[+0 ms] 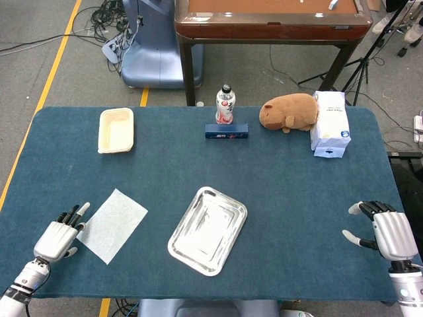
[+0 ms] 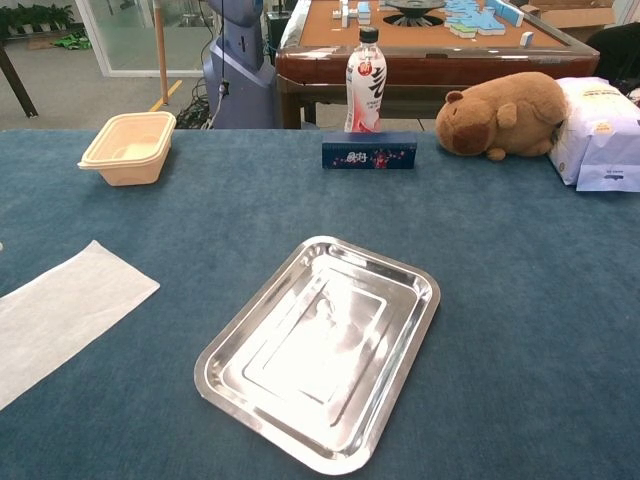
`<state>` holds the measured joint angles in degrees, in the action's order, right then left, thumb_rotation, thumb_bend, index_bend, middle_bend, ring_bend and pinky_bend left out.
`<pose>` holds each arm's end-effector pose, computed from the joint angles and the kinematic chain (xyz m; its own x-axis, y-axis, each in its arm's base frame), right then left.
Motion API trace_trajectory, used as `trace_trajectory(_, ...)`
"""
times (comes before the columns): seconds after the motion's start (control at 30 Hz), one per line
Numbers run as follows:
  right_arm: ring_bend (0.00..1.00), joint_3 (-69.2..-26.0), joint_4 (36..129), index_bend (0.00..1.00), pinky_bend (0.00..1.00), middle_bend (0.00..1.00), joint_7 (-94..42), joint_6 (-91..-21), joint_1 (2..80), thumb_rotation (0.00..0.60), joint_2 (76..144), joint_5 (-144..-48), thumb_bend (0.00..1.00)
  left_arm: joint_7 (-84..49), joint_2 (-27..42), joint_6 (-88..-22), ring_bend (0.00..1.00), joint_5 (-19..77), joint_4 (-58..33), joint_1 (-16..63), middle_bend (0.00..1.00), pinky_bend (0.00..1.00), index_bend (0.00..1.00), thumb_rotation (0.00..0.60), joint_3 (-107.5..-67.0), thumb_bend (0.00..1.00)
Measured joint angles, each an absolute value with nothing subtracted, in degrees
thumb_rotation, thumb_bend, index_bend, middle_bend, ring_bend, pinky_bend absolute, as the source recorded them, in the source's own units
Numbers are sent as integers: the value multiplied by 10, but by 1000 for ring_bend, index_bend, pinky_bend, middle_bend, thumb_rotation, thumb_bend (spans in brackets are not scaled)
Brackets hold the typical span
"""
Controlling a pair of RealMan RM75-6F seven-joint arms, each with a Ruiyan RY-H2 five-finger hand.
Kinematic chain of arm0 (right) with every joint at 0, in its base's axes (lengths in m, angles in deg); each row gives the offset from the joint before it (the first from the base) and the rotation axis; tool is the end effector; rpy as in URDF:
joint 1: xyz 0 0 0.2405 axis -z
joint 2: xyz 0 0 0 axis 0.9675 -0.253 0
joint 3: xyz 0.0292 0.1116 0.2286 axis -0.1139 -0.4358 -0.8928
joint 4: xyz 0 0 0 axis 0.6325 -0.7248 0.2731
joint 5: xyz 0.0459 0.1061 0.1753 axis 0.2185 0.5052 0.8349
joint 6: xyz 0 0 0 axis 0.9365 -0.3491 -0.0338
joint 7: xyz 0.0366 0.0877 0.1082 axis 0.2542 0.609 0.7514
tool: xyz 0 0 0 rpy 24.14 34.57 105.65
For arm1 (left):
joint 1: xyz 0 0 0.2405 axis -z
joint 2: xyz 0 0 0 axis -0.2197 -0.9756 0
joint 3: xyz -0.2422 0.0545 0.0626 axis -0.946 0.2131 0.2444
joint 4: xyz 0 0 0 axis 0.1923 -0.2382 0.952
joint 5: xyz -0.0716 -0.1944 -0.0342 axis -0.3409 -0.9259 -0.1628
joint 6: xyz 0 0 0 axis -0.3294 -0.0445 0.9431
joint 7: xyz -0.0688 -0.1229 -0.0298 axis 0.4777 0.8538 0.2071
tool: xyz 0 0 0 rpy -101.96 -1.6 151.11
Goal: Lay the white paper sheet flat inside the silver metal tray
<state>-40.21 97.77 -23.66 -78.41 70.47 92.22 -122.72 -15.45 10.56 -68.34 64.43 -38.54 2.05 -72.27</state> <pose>-0.3084 -0.1815 0.1552 0.3514 0.0169 0.9361 -0.9336 -0.0689 0.3517 -0.3780 0.2201 0.0651 0.7635 0.1085 0.6367 0.6271 -0.3604 -0.6906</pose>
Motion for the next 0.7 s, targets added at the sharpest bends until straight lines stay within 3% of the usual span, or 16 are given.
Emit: trace_trajectory(0.7, 395, -402, 979, 476, 421, 493, -238, -781, 704, 600, 923, -1226, 57, -134, 114, -687, 0, 641, -393, 24, 0, 219, 457, 600, -723, 110)
